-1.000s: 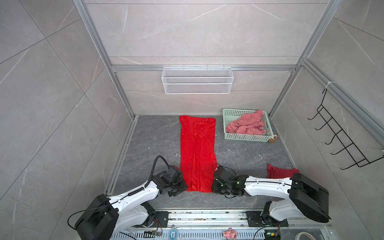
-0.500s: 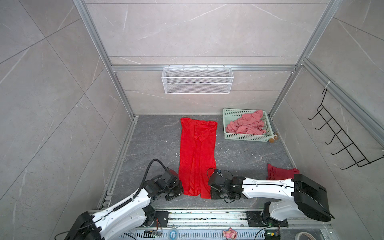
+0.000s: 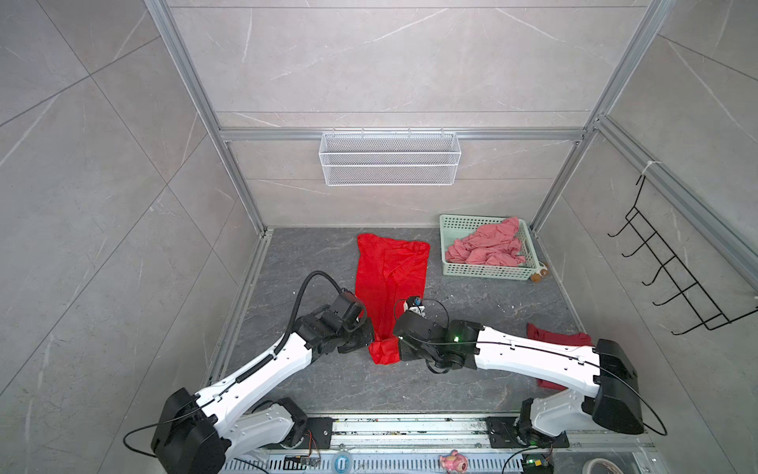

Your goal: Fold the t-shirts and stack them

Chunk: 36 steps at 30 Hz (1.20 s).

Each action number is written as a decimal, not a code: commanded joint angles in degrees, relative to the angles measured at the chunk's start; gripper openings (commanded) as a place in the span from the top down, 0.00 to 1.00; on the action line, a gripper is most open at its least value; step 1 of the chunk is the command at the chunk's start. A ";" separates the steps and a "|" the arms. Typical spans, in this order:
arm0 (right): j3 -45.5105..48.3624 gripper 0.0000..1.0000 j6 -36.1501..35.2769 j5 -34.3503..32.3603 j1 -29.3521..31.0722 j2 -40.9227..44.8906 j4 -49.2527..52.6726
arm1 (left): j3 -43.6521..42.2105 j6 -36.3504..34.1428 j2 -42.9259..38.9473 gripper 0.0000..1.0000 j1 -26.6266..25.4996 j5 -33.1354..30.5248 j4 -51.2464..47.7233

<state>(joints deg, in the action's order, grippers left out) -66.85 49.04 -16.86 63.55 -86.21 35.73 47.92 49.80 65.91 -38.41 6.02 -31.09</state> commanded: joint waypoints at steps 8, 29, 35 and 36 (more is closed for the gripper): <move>-8.09 1.00 -9.52 5.61 -13.83 -12.55 -5.52 | 12.09 -12.22 18.71 1.00 12.45 5.46 12.62; -22.51 0.82 -8.36 15.66 -31.30 -30.94 -12.51 | 32.59 -13.72 45.76 0.89 22.32 12.31 14.31; -19.87 0.50 -8.03 15.89 -33.62 -26.08 -15.97 | 34.56 -13.96 44.18 0.60 24.57 11.25 14.78; -18.61 0.50 -8.08 16.13 -33.57 -24.88 -16.24 | 34.06 -14.30 42.94 0.56 24.59 10.19 14.75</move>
<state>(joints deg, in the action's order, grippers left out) -87.59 40.91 -1.43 29.58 -115.72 21.45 80.77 36.75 112.29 -14.46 17.78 -17.37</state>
